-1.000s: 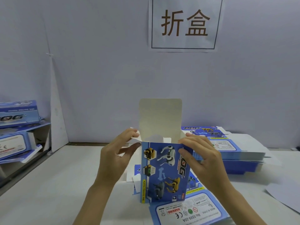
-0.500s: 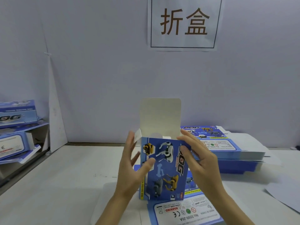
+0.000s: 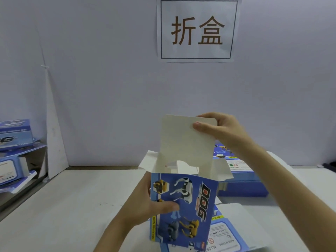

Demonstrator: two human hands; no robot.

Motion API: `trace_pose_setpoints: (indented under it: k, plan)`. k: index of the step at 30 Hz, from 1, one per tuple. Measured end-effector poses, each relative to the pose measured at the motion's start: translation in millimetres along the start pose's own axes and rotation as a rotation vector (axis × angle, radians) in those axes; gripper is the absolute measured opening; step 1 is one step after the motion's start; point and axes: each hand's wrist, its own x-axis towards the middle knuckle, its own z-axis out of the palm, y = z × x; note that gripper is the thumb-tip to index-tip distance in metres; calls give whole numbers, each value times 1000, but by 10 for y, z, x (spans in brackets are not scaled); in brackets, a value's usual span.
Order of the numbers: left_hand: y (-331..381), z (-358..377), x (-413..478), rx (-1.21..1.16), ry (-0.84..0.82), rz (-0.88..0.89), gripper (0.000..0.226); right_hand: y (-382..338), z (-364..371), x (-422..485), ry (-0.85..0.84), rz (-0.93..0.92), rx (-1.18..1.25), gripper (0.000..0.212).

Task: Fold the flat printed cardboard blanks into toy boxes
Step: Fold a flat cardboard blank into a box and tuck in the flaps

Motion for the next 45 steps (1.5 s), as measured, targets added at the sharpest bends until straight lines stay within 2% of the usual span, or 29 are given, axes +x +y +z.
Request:
trace_pose_setpoints:
  k: [2, 4, 7, 8, 9, 11, 13, 17, 20, 23, 25, 27, 29, 32, 33, 35, 40, 42, 45]
  plan:
    - [6, 1, -5, -21, 13, -5, 78, 96, 53, 120, 24, 120, 87, 27]
    - [9, 6, -10, -25, 19, -3, 77, 222, 111, 212, 18, 313, 112, 27]
    - [-7, -11, -12, -13, 45, 2, 77, 421, 179, 48, -190, 643, -35, 24]
    - [-19, -18, -13, -10, 51, 1, 78, 465, 210, -14, -260, 806, -69, 26]
    - [-29, -22, -13, -4, 55, -2, 79, 488, 235, -58, -280, 973, -1, 28]
    - [-37, -16, -10, 13, 55, -3, 82, 547, 236, -202, -355, 1066, 158, 31]
    - [-39, -3, -6, 19, 51, 5, 81, 616, 168, -204, -309, 1030, 270, 20]
    - [-42, 7, -7, 26, 44, 15, 78, 541, 99, 34, -199, 785, 65, 19]
    - [-36, 7, -8, 34, 43, 10, 72, 378, 56, 132, -120, 455, 34, 16]
    - [-37, 4, 3, 13, 39, 6, 76, 221, 64, 134, -59, 151, 81, 25]
    - [-40, 3, 9, 9, 35, 11, 78, 145, 120, 99, -7, -27, -18, 27]
    - [-41, 6, 8, 13, 35, 13, 79, 97, 179, 54, 23, -128, -124, 25]
    - [-41, 9, 2, 23, 48, 2, 79, 66, 209, 17, 35, -175, -144, 22]
    - [-52, 16, 14, 27, 71, -13, 77, -66, 218, 32, 1, -171, -149, 8]
    - [-54, 15, 21, 26, 78, -19, 78, -115, 229, 53, -20, -146, -152, 18]
    - [-62, 19, 33, 12, 85, -23, 78, -208, 262, 96, -51, -54, -143, 33]
    - [-76, 36, 33, 2, 108, -51, 74, -309, 199, 122, -198, 216, -73, 6]
    - [-75, 41, 33, 22, 108, -52, 77, -283, 173, 125, -205, 216, -121, 6]
    - [-70, 53, 36, 49, 114, -63, 78, -292, 234, 150, -146, 115, -245, 10]
